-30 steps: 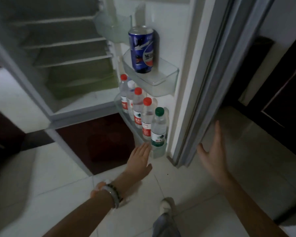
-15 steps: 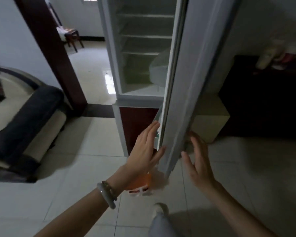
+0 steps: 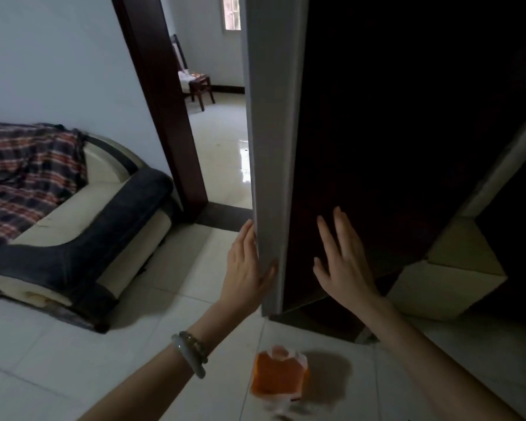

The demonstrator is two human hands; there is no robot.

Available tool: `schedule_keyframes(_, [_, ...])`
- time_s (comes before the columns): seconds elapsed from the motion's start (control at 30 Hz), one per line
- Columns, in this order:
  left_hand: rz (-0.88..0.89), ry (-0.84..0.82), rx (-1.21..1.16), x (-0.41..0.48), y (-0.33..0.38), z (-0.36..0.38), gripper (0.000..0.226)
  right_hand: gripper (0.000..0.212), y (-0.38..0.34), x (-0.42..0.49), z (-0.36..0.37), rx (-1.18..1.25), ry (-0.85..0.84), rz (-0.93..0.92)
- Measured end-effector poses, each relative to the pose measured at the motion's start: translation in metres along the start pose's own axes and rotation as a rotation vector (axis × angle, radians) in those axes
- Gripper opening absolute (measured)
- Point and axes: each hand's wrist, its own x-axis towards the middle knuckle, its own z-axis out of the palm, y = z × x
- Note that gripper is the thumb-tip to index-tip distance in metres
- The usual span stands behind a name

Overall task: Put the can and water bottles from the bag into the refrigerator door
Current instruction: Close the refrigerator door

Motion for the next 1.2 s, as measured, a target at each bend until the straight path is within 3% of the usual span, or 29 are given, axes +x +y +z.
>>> schedule_keyframes(0.2, [-0.067, -0.078, 0.057, 0.080, -0.064, -0.002, 0.066, 0.083, 0.006, 0.072, 0.044, -0.051, -0.047, -0.033])
schedule_keyframes(0.47, [-0.165, -0.135, 0.058, 0.185, -0.107, 0.020, 0.078, 0.089, 0.022, 0.151, 0.083, -0.189, -0.127, 0.038])
schedule_keyframes(0.67, [-0.124, -0.165, 0.085, 0.243, -0.130, 0.037, 0.078, 0.090, 0.037, 0.190, 0.106, -0.251, -0.095, 0.089])
schedule_keyframes(0.9, [0.097, -0.171, 0.275, 0.283, -0.163, 0.050, 0.071, 0.091, 0.052, 0.207, 0.127, -0.344, -0.040, 0.107])
schedule_keyframes(1.2, [0.150, -0.192, 0.228, 0.289, -0.174, 0.051, 0.071, 0.086, 0.058, 0.208, 0.133, -0.417, -0.008, 0.121])
